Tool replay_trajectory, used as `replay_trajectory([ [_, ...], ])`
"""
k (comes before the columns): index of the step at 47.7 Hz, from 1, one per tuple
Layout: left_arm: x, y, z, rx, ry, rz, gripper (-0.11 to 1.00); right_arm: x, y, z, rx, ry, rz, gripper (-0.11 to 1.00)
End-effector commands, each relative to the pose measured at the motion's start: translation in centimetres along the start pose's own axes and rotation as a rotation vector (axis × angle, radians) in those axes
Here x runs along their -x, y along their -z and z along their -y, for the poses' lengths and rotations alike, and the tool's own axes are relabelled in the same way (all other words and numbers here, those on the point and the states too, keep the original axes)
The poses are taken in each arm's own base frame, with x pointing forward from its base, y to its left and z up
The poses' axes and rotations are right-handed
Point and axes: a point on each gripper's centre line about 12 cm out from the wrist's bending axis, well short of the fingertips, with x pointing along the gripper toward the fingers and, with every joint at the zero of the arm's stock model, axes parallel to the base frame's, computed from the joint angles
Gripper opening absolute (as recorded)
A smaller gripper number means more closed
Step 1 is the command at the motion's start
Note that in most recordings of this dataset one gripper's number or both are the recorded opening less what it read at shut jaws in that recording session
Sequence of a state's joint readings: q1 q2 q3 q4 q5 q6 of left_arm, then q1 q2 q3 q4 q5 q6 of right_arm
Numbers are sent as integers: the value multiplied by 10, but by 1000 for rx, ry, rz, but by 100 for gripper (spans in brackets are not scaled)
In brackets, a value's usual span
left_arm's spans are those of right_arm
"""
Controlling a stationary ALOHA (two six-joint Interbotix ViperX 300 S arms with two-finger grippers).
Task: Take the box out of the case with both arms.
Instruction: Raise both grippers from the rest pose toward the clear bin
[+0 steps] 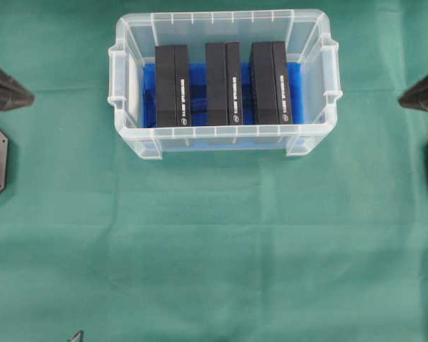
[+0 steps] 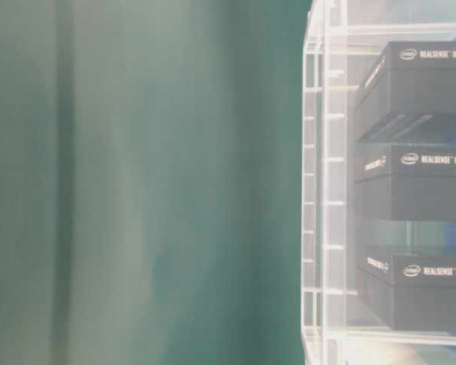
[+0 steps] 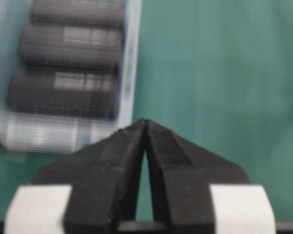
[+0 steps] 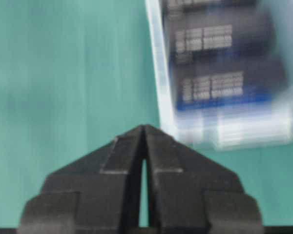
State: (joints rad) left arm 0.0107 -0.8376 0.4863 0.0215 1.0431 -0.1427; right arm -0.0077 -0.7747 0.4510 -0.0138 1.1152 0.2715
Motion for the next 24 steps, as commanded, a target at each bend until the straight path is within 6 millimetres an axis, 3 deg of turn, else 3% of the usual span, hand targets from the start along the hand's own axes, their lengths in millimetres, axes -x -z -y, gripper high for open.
replay_trajectory([
  [1,4,7,-2,11,-27,-151,1,4,10,3,-19,51,-163,1],
  [10,10,32,-5,48,-74,-454,1,5,30,9,-35,141,-462,1],
  [24,11,36,-5,54,-85,-538,1,3,31,9,-38,156,-509,1],
])
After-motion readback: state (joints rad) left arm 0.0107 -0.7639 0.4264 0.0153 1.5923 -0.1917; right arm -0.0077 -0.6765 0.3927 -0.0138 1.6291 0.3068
